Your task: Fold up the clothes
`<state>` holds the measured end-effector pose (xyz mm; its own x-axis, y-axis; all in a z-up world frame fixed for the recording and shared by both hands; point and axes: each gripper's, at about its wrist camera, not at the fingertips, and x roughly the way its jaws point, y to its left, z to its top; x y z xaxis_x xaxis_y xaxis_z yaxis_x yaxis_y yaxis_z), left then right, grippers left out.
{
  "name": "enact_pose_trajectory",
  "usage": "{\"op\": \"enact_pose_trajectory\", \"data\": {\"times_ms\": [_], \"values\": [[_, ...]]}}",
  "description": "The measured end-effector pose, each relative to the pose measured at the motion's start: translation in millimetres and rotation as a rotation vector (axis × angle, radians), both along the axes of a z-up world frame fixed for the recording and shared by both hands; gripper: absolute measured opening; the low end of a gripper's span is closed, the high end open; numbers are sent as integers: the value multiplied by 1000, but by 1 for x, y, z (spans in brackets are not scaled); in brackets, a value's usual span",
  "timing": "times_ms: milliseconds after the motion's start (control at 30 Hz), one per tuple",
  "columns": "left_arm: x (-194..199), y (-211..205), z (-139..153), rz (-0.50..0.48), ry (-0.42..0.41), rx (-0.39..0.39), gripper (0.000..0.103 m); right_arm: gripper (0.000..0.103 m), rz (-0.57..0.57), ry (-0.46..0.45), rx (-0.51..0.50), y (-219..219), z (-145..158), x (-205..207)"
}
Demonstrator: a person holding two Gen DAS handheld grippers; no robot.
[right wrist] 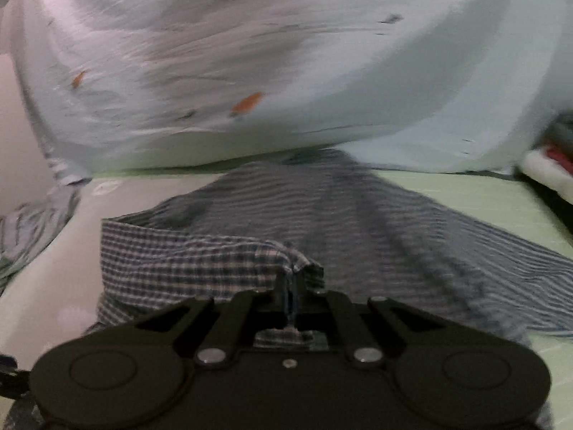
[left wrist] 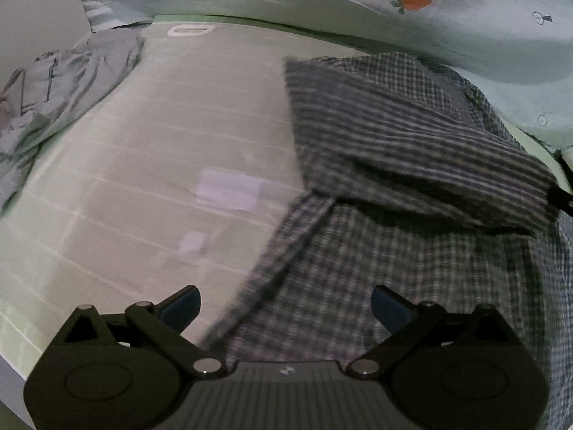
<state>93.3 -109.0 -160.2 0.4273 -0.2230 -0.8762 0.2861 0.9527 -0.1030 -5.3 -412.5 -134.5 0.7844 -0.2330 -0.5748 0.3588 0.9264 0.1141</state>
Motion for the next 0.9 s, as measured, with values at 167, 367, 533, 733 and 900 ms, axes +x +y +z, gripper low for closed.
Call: {"op": "enact_pose_trajectory", "data": {"times_ms": [167, 367, 533, 733, 900], "values": [[-11, -30, 2, 40, -27, -17, 100, 3, -88, -15, -34, -68, 2, -24], [-20, -60, 9, 85, -79, -46, 100, 3, -264, -25, -65, -164, 1, -46], [-28, -64, 13, 133, -94, -37, 100, 4, -368, 52, -62, -215, -18, -48], [-40, -67, 18, 190, -109, -27, 101, 75, -373, 110, -73, -204, -40, -48], [-52, -35, 26, 243, -127, -134, 101, 103, -348, 75, -96, -173, -45, -49]]}}
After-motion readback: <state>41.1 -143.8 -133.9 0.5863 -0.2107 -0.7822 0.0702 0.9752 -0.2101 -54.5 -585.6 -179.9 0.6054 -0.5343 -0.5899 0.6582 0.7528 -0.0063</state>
